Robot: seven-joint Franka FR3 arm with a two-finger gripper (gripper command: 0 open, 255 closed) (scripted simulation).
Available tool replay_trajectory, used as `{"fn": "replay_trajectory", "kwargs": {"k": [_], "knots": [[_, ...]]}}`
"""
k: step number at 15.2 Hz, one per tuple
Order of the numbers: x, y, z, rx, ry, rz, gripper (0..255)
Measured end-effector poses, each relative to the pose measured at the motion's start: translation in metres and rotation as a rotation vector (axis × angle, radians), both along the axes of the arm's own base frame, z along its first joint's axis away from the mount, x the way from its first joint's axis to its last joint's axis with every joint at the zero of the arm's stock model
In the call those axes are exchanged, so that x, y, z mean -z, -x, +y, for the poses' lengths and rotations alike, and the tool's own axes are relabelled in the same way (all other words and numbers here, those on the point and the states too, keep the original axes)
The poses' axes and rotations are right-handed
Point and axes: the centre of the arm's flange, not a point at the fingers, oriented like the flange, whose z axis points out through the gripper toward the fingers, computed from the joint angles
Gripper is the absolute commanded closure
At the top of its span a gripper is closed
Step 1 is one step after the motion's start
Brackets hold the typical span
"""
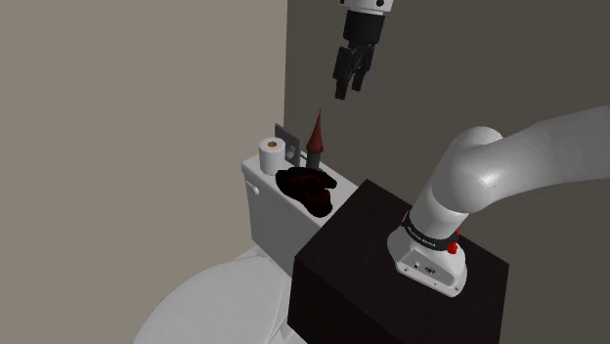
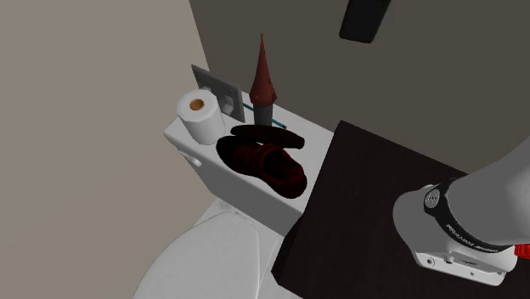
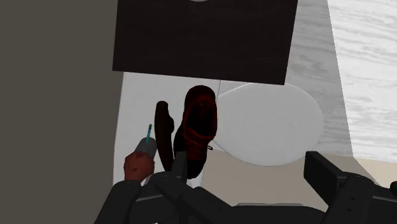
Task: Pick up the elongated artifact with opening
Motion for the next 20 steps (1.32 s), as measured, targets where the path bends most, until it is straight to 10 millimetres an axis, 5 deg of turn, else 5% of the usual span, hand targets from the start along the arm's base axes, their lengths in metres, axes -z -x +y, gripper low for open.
{"fn": "replay_trajectory", "kwargs": {"k": [4,20], "knots": [[0.026,-0.005,-0.006,-0.001,0.004,0.004,0],[0.227,-0.037,-0.052,-0.008,0.037,0.024,0]]}}
